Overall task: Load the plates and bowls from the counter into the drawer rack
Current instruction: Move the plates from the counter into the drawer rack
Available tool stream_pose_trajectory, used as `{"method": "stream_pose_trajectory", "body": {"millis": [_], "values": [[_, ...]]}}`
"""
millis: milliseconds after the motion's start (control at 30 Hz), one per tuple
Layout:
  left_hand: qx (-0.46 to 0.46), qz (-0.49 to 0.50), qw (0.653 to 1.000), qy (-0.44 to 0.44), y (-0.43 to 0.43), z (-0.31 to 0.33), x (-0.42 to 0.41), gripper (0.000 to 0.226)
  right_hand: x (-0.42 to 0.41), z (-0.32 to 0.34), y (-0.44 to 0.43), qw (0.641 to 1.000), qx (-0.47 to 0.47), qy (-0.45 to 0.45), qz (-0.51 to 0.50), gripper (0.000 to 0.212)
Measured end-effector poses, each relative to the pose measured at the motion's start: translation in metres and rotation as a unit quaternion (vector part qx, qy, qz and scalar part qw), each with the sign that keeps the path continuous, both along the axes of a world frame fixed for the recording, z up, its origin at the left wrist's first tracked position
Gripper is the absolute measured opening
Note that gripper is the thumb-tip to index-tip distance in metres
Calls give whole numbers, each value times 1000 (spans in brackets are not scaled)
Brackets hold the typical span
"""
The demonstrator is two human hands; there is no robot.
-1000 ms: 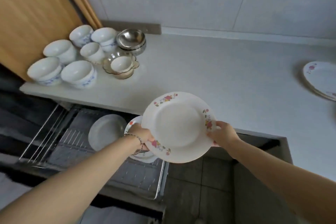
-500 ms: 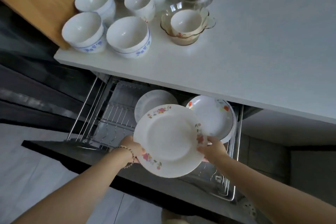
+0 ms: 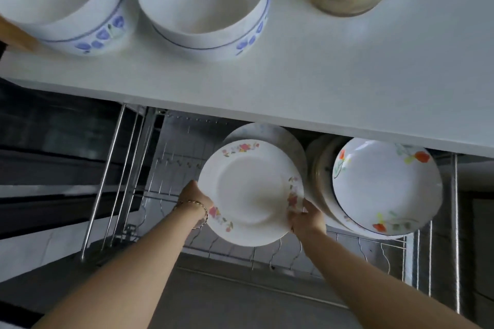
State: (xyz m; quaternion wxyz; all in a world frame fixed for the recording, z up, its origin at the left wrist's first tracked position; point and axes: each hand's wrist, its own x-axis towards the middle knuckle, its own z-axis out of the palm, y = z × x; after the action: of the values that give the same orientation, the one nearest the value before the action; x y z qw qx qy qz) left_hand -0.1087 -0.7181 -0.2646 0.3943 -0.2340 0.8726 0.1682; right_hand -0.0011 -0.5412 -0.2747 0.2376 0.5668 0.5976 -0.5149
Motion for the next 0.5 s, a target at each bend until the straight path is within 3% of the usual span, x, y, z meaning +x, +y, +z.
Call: {"method": "stream_pose_trajectory", "body": {"millis": [333, 500], "values": [[-22, -48, 997, 53, 34, -40, -33, 40, -22, -26, -1, 996, 84, 0, -39, 27], [-15, -50, 997, 65, 40, -49, -31, 40, -28, -35, -5, 996, 79, -31, -23, 47]]}}
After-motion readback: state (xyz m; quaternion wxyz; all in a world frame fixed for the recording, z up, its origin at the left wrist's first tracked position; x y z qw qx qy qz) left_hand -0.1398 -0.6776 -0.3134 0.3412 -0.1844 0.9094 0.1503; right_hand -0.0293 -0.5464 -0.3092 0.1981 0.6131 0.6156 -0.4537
